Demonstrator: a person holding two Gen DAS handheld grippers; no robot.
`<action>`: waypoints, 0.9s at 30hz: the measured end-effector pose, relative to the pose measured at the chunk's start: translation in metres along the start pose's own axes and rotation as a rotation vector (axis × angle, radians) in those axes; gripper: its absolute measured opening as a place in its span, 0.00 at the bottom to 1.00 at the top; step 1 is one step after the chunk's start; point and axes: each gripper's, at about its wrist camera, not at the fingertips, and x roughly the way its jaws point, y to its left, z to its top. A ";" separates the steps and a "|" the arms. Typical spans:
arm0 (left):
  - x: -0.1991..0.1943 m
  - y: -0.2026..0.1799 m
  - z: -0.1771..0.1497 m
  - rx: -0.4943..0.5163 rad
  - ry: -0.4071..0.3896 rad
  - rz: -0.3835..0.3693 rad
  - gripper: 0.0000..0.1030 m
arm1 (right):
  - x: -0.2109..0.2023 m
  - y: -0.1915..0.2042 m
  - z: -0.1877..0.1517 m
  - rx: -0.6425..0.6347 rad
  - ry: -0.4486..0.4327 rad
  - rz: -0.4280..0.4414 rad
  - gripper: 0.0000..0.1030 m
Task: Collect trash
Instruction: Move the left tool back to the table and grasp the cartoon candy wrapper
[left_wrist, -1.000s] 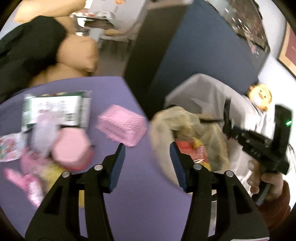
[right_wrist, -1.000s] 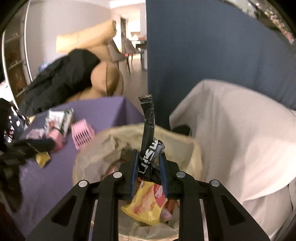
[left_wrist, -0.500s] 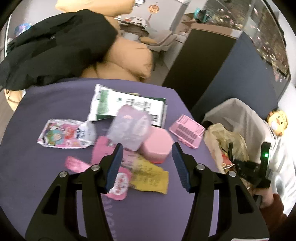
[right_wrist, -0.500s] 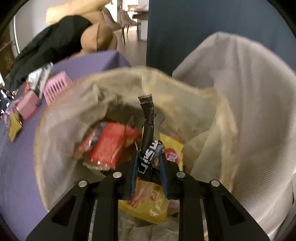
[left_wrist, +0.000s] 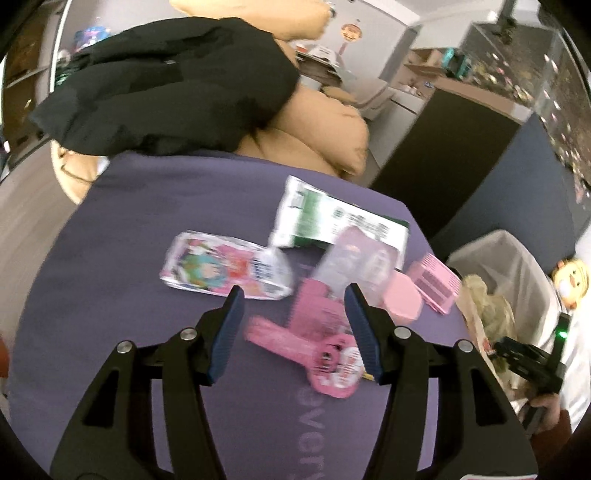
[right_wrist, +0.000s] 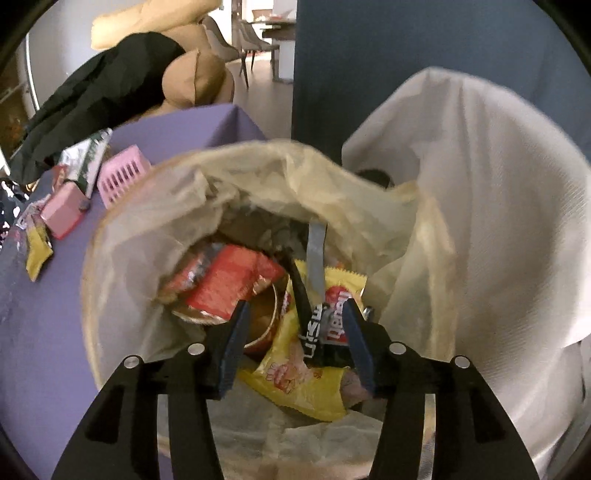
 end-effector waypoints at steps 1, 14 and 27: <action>-0.002 0.007 0.001 -0.012 -0.007 0.009 0.52 | -0.007 0.003 0.002 -0.005 -0.018 0.000 0.47; -0.001 0.067 0.017 -0.006 0.010 -0.061 0.52 | -0.039 0.123 0.041 -0.164 -0.115 0.205 0.48; 0.091 0.070 0.052 0.108 0.172 -0.010 0.52 | -0.011 0.236 0.026 -0.245 -0.018 0.460 0.47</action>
